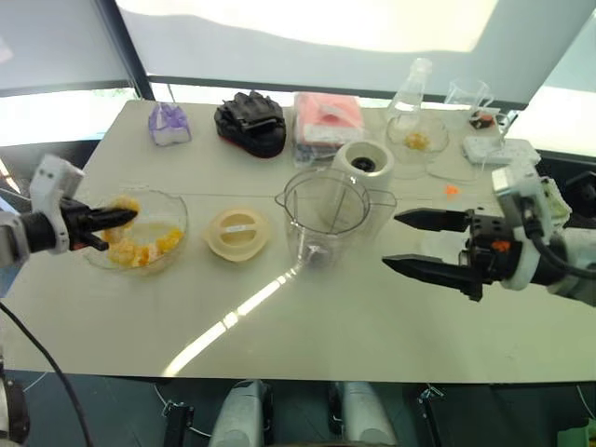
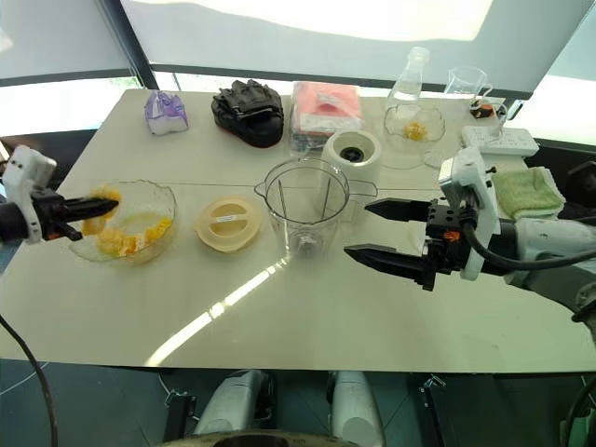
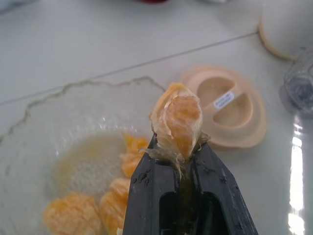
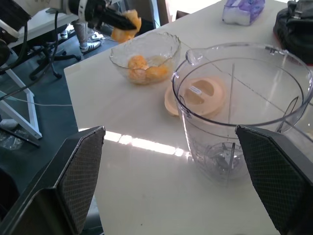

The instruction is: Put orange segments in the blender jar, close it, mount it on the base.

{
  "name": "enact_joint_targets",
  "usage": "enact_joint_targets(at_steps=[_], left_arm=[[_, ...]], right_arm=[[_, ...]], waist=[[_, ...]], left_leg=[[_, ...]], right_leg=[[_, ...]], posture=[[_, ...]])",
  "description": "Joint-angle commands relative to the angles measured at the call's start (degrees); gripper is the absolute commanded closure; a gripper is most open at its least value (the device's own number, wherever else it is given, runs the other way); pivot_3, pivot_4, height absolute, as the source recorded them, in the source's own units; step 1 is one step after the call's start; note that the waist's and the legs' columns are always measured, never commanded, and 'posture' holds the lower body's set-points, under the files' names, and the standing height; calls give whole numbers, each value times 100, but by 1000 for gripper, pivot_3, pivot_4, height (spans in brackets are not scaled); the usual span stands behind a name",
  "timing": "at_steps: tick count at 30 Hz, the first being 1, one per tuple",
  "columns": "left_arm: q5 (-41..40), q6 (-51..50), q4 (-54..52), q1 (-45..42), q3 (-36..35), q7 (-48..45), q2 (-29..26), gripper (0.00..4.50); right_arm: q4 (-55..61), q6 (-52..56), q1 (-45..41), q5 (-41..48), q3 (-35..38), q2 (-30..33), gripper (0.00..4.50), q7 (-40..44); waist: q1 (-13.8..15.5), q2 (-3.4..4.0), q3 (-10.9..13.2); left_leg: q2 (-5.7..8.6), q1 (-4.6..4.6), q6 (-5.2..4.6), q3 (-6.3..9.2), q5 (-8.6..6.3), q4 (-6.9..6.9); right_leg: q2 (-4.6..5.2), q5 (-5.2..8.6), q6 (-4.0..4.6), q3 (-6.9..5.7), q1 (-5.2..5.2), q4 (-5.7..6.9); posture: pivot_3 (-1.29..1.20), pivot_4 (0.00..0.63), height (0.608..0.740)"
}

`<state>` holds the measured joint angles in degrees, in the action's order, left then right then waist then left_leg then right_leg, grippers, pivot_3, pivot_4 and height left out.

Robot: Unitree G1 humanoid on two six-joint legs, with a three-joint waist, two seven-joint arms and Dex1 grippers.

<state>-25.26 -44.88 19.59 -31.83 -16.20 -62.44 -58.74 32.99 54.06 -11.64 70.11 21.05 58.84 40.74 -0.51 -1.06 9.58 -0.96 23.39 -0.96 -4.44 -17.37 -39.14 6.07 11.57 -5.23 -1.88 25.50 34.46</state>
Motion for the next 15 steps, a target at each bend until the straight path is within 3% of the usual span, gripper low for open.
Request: enact_joint_targets(at_steps=[1, 8, 15], left_arm=[[-18, 219, 654, -691, 151, -404, -93, 4369], [112, 350, 1042, -2104, 1023, -1311, 208, 4369], [70, 77, 960, -3945, 1980, -2234, 1222, 4369]], right_arm=[[173, -175, 112, -57, 149, -126, 0, -72], [358, -245, 506, -116, 298, -260, 0, -258], [536, -378, 916, -243, 408, -478, 0, -472]], waist=[[9, -3, 1], [81, -11, 3], [170, -18, 7]], left_leg=[[0, 1, -2, 0, 0, -2], [10, 4, -21, -17, -8, -17], [11, 8, -24, -9, -10, -59]], right_leg=[[-11, -1, -2, -2, -2, -2], [-42, -12, -28, -8, -19, -12], [-60, -13, -37, -16, -47, -11]], posture=[[0, 150, 740], [0, 150, 740], [0, 150, 740]])
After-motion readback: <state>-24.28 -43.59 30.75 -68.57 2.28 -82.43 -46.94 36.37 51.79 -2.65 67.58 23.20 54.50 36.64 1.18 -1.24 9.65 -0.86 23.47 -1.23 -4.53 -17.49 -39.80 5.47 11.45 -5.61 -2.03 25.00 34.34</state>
